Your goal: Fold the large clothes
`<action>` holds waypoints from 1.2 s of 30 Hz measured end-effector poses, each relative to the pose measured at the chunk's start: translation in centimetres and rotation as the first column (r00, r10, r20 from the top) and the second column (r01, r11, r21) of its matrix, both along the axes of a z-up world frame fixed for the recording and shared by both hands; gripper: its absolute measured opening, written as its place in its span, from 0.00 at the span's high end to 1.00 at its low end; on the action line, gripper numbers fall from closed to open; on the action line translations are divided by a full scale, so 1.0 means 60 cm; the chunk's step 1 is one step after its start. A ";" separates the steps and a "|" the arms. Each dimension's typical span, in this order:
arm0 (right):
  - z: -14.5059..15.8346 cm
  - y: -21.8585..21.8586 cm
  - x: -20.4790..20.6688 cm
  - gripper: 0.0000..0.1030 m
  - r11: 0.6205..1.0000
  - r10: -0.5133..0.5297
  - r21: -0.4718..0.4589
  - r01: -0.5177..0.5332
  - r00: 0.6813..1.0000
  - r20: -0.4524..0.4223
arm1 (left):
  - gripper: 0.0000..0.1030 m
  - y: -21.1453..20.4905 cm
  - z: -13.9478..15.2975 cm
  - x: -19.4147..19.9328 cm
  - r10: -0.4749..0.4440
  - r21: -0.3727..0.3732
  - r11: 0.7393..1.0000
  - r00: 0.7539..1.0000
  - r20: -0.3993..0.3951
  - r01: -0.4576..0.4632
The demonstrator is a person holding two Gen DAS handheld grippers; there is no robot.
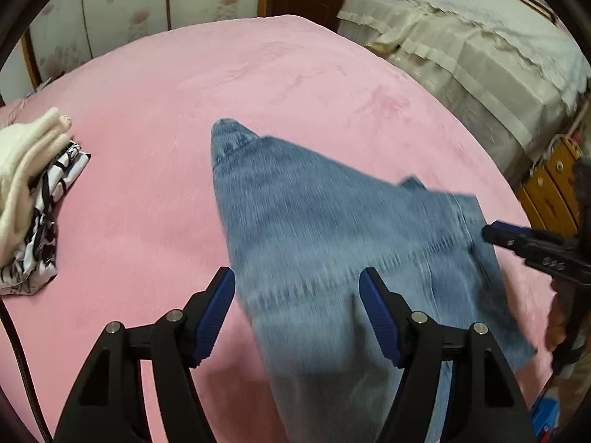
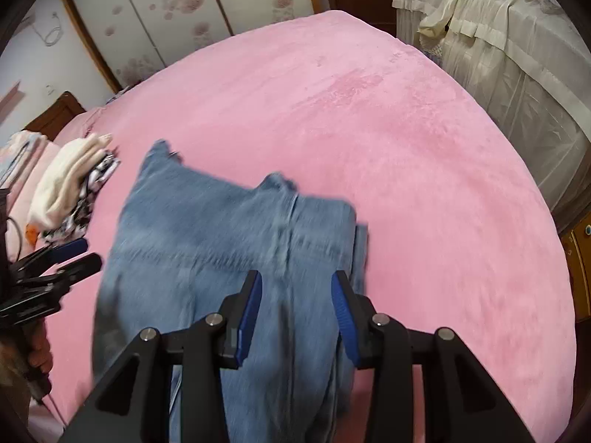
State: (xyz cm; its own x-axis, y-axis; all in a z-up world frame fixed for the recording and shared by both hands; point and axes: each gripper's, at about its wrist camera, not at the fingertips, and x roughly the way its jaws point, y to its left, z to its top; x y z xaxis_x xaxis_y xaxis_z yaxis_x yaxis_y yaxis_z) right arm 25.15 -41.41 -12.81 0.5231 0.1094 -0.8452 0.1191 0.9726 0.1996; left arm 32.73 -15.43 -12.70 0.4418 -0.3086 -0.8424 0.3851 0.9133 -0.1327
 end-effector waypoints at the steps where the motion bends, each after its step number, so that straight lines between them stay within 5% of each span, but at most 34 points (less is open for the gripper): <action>1: -0.009 -0.005 0.018 0.62 1.000 -0.016 0.001 0.016 1.000 -0.012 | 0.34 -0.002 -0.003 0.010 0.009 0.000 1.000 1.000 -0.004 -0.009; 9: -0.064 -0.042 0.076 0.62 0.995 -0.087 0.038 0.091 0.990 -0.115 | 0.38 -0.030 -0.049 0.044 0.035 0.068 0.997 0.997 -0.066 -0.030; 17: -0.070 -0.061 0.060 0.63 0.984 -0.106 0.130 0.119 0.989 -0.102 | 0.40 -0.028 -0.052 0.041 0.049 0.061 0.997 0.997 -0.058 -0.045; 19: -0.068 -0.059 0.059 0.86 0.983 -0.088 0.154 0.099 0.993 -0.078 | 0.67 -0.029 -0.050 0.037 0.055 0.082 0.995 0.998 -0.033 -0.052; 21: -0.052 -0.047 0.054 0.89 0.991 -0.077 0.109 0.081 0.996 -0.039 | 0.93 -0.025 -0.041 0.031 0.049 0.066 0.997 0.999 -0.007 -0.048; 24: -0.024 -0.031 0.038 0.90 0.997 -0.070 0.029 0.068 0.996 0.050 | 0.93 -0.012 -0.045 0.031 0.079 0.016 0.997 0.996 -0.030 -0.078; 29: -0.070 -0.028 0.049 0.87 0.997 -0.077 -0.012 0.077 0.997 -0.028 | 0.92 -0.018 -0.050 0.026 0.086 0.035 0.996 0.996 -0.016 -0.086; 34: -0.011 -0.021 0.024 0.81 0.992 -0.122 -0.036 0.123 0.992 0.019 | 0.72 -0.004 -0.023 0.010 0.098 -0.016 0.995 0.994 -0.048 -0.099; 36: 0.009 -0.005 0.008 0.79 0.993 -0.098 -0.063 0.100 0.994 0.038 | 0.64 0.003 -0.007 -0.013 0.076 -0.091 0.993 0.996 -0.049 -0.080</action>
